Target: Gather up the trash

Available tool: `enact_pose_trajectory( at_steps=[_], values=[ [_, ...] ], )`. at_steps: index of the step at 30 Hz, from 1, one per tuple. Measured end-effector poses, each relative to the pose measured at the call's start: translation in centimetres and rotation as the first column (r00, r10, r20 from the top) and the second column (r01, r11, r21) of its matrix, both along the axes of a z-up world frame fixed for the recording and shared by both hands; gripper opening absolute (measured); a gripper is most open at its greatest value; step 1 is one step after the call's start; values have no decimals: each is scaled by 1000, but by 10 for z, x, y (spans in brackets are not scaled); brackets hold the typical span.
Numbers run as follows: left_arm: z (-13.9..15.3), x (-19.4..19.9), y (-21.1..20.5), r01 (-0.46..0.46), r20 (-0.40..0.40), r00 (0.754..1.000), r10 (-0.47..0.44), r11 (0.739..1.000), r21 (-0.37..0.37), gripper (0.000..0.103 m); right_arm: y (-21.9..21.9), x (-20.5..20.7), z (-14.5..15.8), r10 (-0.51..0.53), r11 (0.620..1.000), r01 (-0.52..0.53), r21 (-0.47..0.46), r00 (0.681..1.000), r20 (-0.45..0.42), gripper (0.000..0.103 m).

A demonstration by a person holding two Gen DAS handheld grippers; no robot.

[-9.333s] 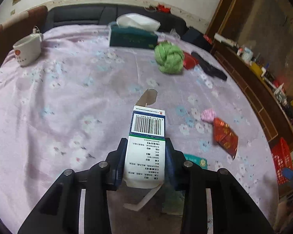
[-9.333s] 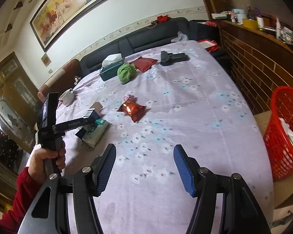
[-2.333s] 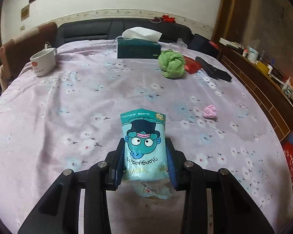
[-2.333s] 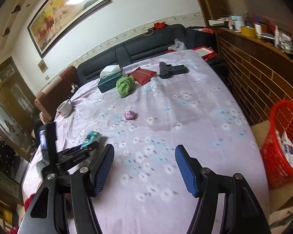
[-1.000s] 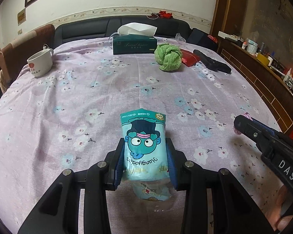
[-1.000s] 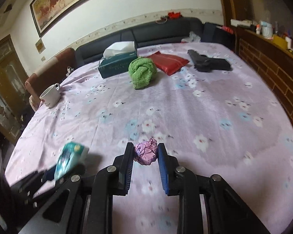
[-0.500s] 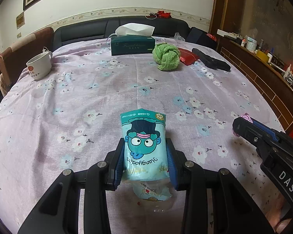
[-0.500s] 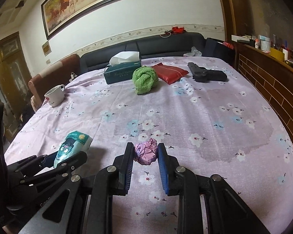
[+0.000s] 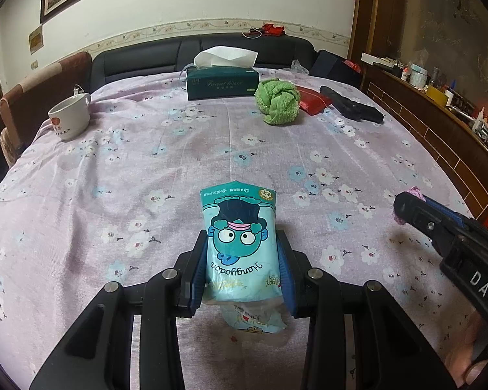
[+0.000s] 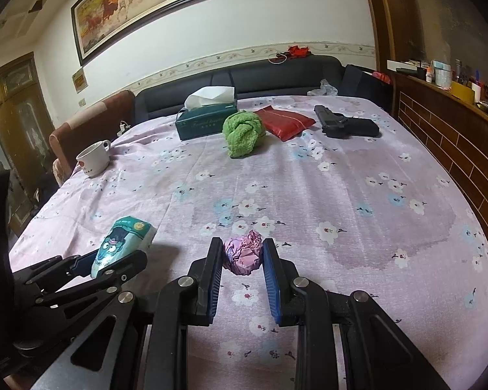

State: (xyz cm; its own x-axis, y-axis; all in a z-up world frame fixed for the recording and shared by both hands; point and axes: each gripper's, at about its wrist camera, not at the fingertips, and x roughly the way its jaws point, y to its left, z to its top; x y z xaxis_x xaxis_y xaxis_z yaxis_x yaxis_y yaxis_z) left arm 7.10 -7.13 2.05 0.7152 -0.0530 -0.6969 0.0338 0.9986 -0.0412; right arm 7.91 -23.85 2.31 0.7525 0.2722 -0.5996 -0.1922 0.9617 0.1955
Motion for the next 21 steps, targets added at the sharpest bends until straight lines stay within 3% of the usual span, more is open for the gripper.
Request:
enact_pose_trajectory(
  at_steps=[13,18,21],
  values=[
    [9,-11,-12,33,50,998,-34,999,27,36,-11,-18,15,-38,998,39,56,999,-6,26],
    [10,-18,-30,145,37,989,-144,989,-11,36,-28,-41,23,-56,995,56,86,998,0,26],
    [17,-32,-49,186,57,981,-187,982,28,36,-47,-59,30,-79,990,78,114,997,9,26]
  ],
)
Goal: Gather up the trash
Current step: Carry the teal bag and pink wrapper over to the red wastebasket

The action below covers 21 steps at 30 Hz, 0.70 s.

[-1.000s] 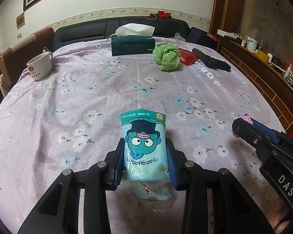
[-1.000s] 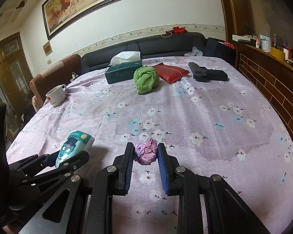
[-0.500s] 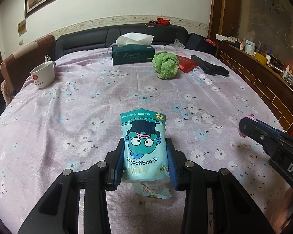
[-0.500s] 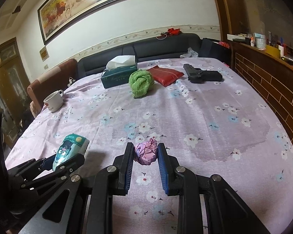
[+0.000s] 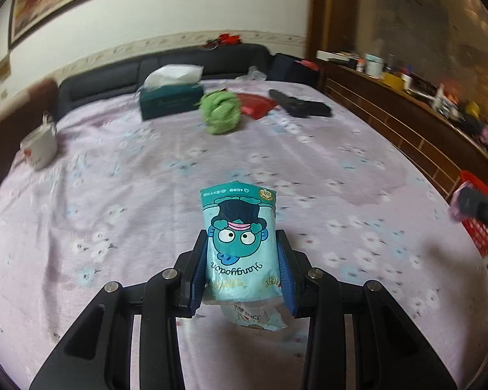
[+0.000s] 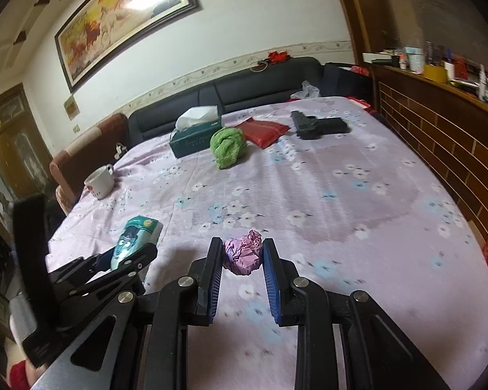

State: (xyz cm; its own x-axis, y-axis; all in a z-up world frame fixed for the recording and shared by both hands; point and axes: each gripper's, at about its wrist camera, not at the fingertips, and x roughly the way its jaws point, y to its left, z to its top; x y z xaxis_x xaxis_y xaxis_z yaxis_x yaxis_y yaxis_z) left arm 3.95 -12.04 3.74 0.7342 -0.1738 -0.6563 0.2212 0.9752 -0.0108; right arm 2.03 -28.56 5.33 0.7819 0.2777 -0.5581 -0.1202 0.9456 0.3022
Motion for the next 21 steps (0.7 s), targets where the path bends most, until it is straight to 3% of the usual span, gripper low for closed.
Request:
enact_pose_trajectory(
  at_steps=[6,11,15,21],
  values=[
    [22,-24,-48,126,-29,991,-127,991,-49,36,-64,-43,16,-86,996,85,27,996,20,26],
    [53,-49,-114,283,-12,959,-284,957,-56,37,-149,-84,28,-227,970,223,100,974,30,26],
    [72,-62,-184,431,-36,899,-436,897,-98,38,-214,-114,34,-334,932,325,160,942,28,26],
    [78,-67,-282,558,-78,813,-577,811,-177,38,-294,-152,42,-460,873,441,207,886,53,26]
  ],
)
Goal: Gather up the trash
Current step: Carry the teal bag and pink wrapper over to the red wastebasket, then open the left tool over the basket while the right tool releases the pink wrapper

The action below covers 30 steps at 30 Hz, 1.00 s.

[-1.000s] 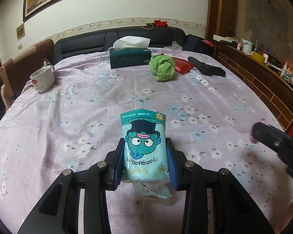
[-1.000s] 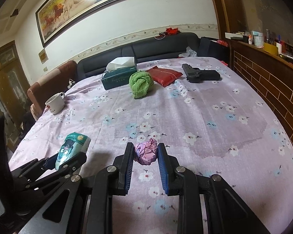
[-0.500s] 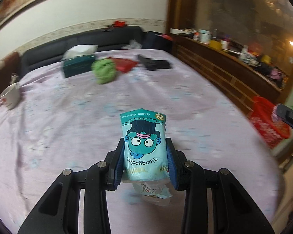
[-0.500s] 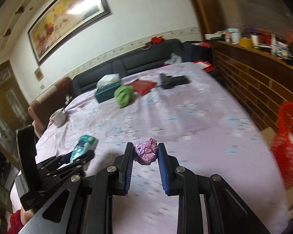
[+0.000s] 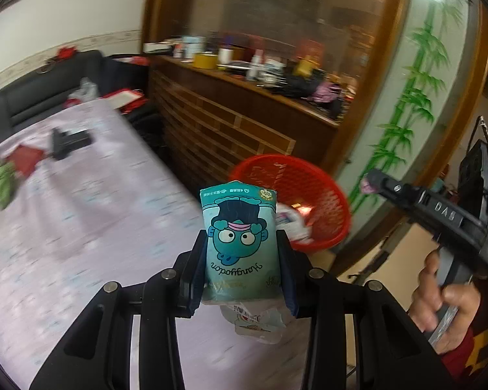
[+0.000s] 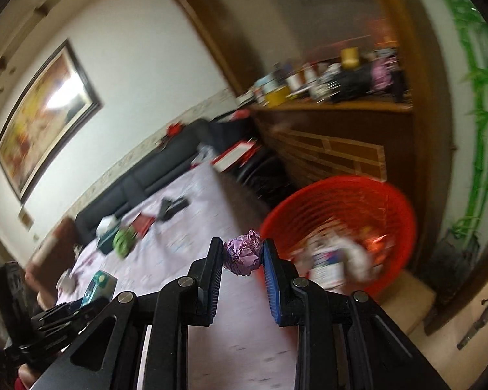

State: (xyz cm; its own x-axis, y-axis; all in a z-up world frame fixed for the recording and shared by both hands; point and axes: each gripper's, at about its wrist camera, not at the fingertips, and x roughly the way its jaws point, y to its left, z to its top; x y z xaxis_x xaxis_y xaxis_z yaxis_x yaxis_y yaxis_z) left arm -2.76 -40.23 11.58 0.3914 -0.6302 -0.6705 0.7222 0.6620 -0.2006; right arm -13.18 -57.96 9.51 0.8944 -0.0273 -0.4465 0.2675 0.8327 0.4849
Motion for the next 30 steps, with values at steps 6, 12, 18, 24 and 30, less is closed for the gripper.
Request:
enact_pose_trajectory(
  at_steps=[6,12,18,24,30],
  values=[
    [-11,3,-70,52,-29,998,-52,999,13,38,-53,-13,-1,-47,998,47,48,999,12,27],
    [-25,25,-106,36,-34,999,-35,999,32,38,-83,-4,-8,-53,996,53,67,999,-8,27],
    [-36,37,-122,8,-4,1000,-8,1000,28,50,-102,17,-18,-46,995,48,92,999,-29,28],
    [-42,41,-111,-18,-8,1000,18,999,36,64,-112,43,-30,-50,995,57,77,995,-91,59],
    [-36,28,-80,-50,32,998,49,999,21,80,-108,38,-32,-86,995,92,45,990,-112,66]
  ],
)
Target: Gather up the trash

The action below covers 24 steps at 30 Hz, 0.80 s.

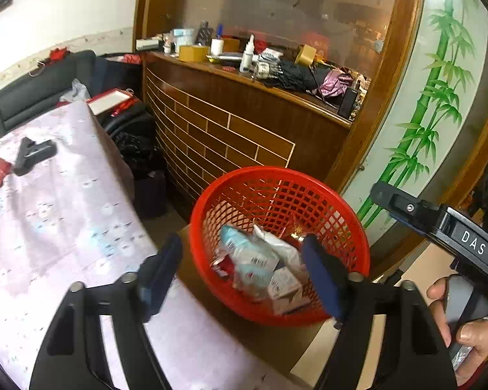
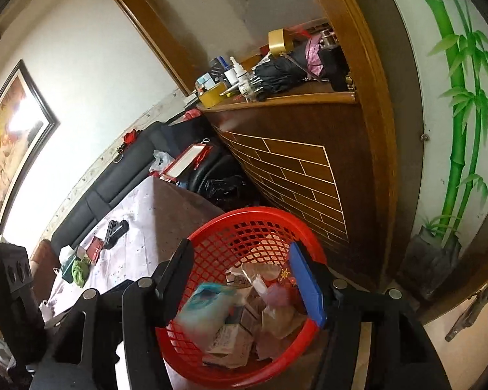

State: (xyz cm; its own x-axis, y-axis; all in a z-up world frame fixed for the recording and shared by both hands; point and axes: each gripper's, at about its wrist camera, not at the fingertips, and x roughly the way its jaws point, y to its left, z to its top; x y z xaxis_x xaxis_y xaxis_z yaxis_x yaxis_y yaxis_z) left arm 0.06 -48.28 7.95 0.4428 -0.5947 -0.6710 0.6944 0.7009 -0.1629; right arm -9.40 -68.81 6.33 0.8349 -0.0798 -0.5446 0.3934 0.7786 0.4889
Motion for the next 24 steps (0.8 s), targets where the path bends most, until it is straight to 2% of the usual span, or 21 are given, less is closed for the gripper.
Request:
enact_pose_trajectory(
  at_steps=[2,6,11,16,21,24],
  values=[
    [3,-11,15,-19,41,999,18,1000,4,85,4,-6,3,-14,1000,14,-15,1000,-1,69],
    [8,-32,47,-40,95,995,38,999,15,92,23,-23,11,-75,992,72,-102,997,-34,88],
    [12,-60,83,-72,161,985,65,997,37,97,68,-43,11,-147,963,119,-240,984,-103,93],
    [11,-89,130,-145,218,967,132,988,46,99,109,-67,8,-215,922,156,-354,967,-133,95],
    [2,-115,174,-223,291,936,198,973,57,100,147,-94,6,-259,890,189,-415,959,-116,96],
    [-7,-131,194,-285,319,916,242,954,95,100,168,-105,4,-261,880,191,-435,959,-107,97]
  ],
)
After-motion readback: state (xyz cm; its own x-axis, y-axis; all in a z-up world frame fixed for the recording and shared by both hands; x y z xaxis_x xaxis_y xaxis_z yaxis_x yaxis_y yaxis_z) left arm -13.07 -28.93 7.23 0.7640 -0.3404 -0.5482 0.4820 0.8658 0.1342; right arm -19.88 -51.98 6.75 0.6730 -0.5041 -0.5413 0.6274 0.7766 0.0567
